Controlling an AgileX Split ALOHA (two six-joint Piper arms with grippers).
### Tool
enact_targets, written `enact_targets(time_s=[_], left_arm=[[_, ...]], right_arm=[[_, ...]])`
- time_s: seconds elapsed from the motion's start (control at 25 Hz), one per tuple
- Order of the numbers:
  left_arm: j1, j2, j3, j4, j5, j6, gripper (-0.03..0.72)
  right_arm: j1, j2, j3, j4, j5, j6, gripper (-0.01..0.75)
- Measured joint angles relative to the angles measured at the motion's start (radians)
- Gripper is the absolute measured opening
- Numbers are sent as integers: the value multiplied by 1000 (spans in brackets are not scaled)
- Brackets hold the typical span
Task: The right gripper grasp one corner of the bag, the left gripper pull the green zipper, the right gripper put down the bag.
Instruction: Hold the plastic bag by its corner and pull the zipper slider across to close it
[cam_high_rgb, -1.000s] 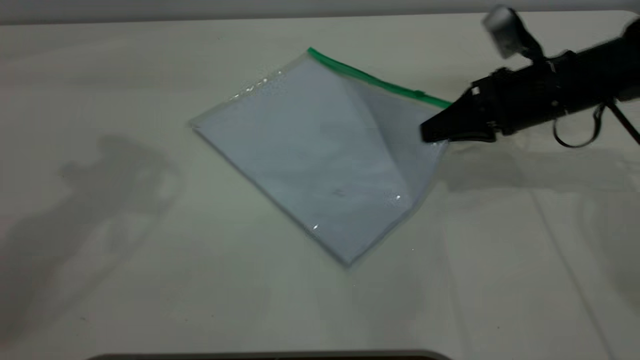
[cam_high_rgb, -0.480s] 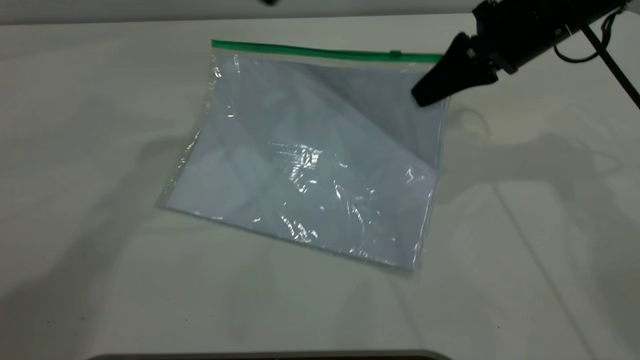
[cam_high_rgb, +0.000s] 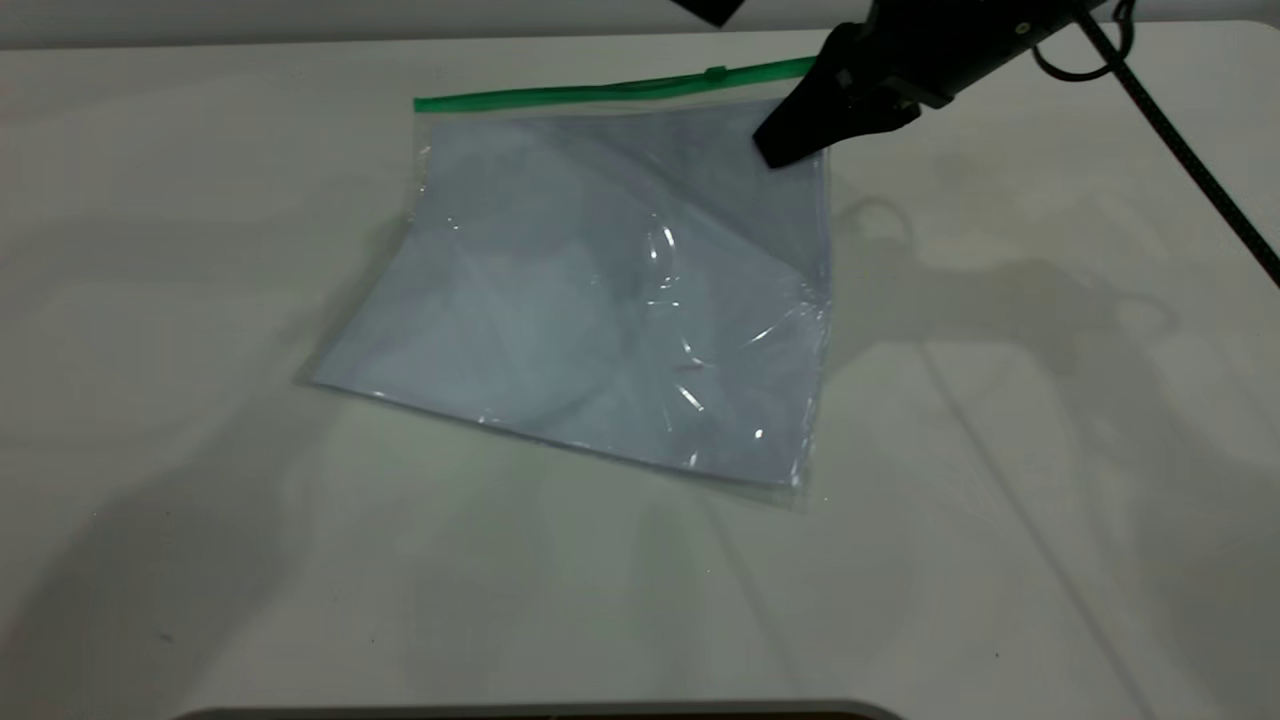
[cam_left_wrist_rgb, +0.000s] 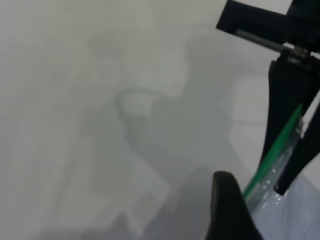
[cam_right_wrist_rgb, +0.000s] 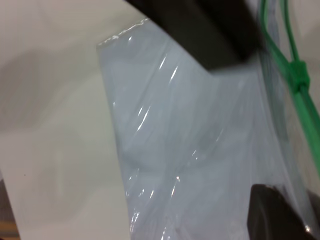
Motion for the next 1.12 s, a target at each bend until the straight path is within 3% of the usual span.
enact_targets(time_s=[0.24,1.12], left_arm=[[0,59,-71,57,59,0,489],[-1,103,-78,56,65,-1,389]], right_arm=[[5,0,0,0,15,-3,36],[8,0,0,-1,54,-5,36]])
